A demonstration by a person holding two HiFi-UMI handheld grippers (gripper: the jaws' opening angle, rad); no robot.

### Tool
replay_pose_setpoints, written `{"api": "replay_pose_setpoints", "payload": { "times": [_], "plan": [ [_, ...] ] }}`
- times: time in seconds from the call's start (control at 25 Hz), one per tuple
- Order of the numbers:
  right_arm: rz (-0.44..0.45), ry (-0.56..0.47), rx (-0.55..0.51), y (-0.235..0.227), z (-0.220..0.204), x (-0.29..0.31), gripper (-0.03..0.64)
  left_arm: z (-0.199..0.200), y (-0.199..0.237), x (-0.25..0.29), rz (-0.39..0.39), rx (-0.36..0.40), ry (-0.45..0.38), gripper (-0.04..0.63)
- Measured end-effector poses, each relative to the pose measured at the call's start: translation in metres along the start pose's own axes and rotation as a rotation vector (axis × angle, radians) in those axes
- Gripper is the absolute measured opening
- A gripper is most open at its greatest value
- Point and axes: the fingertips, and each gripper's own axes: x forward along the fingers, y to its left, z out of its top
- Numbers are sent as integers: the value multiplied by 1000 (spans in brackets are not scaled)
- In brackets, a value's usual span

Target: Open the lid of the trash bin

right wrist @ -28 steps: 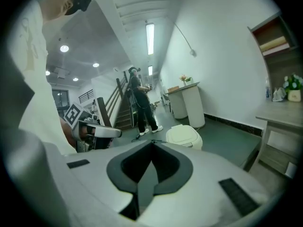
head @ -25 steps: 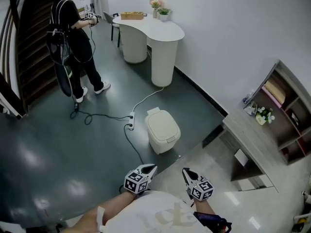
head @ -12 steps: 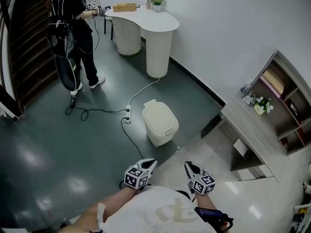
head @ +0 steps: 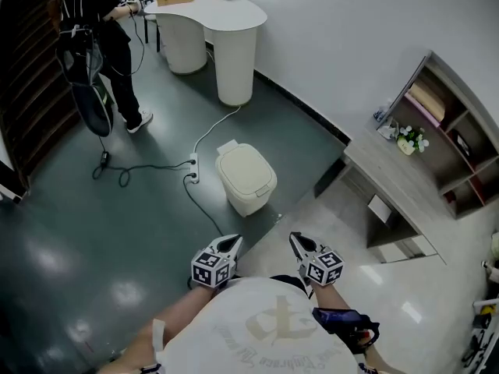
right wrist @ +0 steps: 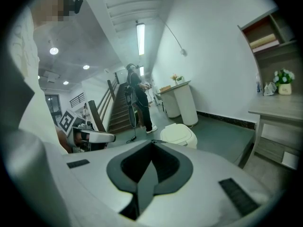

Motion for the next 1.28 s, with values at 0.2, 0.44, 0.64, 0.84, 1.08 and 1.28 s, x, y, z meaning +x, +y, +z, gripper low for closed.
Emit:
{"api": "replay_pose_setpoints", "payload": {
  "times": [0.2, 0.44, 0.64, 0.84, 1.08, 1.28],
  "plan": [
    [2, 13, 5, -3, -4, -1, 6, -5, -3, 5, -1, -11, 9, 15],
    [5, 44, 28, -7, -16, 2, 6, -16, 3, 3, 20, -37, 29, 15],
    [21, 46, 34, -18, -13, 12, 6, -14, 16, 12, 50, -62, 34, 15],
    [44, 51, 38, -43, -3, 30, 6, -1, 23, 33, 75, -59, 29, 15],
    [87, 58, 17, -75, 26, 61, 6, 22, 41, 60, 119, -78, 17, 15],
    [115, 81, 17, -101, 44, 85, 6, 38, 58, 86, 155, -107, 22, 15]
  ]
}}
